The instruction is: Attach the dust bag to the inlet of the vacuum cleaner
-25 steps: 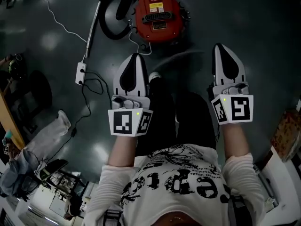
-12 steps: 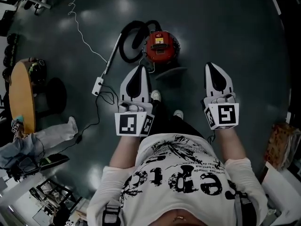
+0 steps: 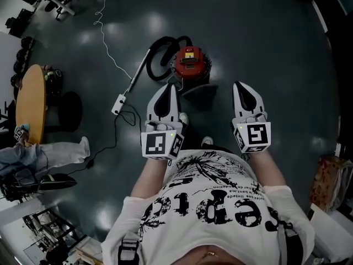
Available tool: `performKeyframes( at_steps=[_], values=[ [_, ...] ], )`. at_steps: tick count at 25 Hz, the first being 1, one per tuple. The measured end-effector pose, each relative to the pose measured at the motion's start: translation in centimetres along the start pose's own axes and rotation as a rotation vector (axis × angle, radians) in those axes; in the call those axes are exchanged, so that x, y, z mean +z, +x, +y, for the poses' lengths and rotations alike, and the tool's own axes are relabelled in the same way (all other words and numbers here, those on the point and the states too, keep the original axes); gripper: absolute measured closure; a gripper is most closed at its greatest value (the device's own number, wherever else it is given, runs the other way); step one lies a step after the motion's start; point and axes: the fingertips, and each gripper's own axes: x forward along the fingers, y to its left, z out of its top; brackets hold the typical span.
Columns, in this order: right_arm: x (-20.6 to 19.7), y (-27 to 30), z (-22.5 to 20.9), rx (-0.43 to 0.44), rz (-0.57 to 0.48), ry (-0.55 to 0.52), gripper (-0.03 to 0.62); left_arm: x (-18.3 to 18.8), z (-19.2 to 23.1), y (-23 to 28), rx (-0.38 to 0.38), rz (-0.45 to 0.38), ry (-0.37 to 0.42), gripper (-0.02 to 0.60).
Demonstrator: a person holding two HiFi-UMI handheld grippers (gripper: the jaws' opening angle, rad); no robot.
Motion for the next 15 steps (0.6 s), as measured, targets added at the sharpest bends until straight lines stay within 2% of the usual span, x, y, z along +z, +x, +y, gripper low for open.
performKeyframes(
  at_steps=[15],
  values=[
    [0.8,-2.7,-0.3,-0.006,-0.027,-0.047,0.591,0.4,-1.3,-1.9,0.025,-0.007,0.021,0.578]
  ],
)
